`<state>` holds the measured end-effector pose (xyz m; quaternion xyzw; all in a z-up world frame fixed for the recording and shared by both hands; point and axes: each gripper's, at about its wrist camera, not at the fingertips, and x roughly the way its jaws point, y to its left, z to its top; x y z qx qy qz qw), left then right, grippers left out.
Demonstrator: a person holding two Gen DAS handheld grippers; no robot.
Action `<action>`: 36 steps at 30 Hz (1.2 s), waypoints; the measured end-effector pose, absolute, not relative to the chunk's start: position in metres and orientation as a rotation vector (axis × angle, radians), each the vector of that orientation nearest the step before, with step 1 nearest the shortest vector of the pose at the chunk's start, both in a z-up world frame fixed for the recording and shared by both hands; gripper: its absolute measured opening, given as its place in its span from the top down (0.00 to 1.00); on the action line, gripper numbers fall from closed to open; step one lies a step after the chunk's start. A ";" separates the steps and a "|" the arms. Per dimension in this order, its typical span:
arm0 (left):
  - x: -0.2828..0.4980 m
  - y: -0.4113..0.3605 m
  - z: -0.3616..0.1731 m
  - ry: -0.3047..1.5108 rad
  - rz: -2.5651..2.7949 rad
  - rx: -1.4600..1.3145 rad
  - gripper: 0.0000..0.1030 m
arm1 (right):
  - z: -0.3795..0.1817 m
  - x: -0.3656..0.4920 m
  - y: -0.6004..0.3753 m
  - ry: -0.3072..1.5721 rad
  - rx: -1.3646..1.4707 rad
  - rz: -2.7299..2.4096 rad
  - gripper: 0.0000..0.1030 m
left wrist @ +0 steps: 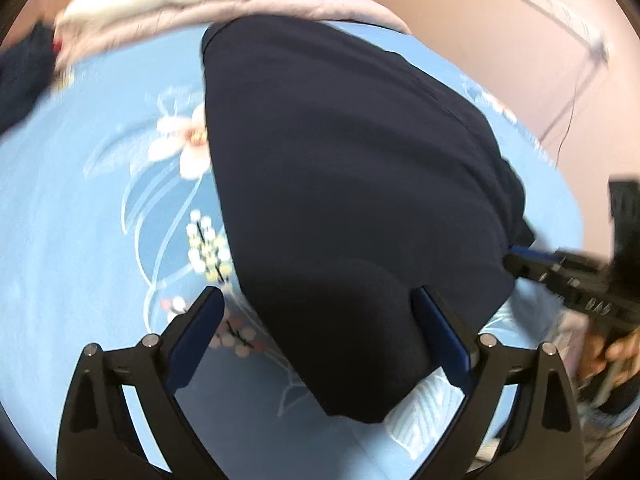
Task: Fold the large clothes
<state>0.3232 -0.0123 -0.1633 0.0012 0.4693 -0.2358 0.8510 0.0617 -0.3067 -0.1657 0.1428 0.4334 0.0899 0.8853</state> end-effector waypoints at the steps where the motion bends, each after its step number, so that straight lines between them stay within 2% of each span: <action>1: 0.324 -0.009 -0.163 0.990 -0.496 -0.014 0.06 | -0.166 0.060 -0.306 0.900 0.298 0.185 0.79; 6: 0.317 -0.001 -0.155 0.960 -0.470 -0.003 0.06 | -0.164 0.055 -0.306 0.907 0.319 0.181 0.78; 18: 0.316 0.021 -0.145 0.940 -0.432 -0.029 0.07 | -0.150 0.041 -0.317 0.912 0.319 0.212 0.65; 19: 0.313 0.022 -0.145 0.936 -0.424 -0.028 0.07 | -0.148 0.039 -0.319 0.899 0.322 0.211 0.59; 20: 0.313 0.023 -0.145 0.933 -0.417 -0.027 0.06 | -0.145 0.038 -0.322 0.885 0.324 0.200 0.46; 22: 0.313 0.023 -0.144 0.927 -0.404 -0.022 0.06 | -0.140 0.036 -0.329 0.854 0.320 0.151 0.28; 29: 0.316 0.028 -0.146 0.946 -0.404 -0.065 0.05 | -0.145 0.046 -0.362 0.819 0.553 0.169 0.25; 36: 0.341 0.047 -0.164 1.063 -0.513 -0.351 0.03 | -0.174 0.070 -0.387 0.809 0.829 0.238 0.20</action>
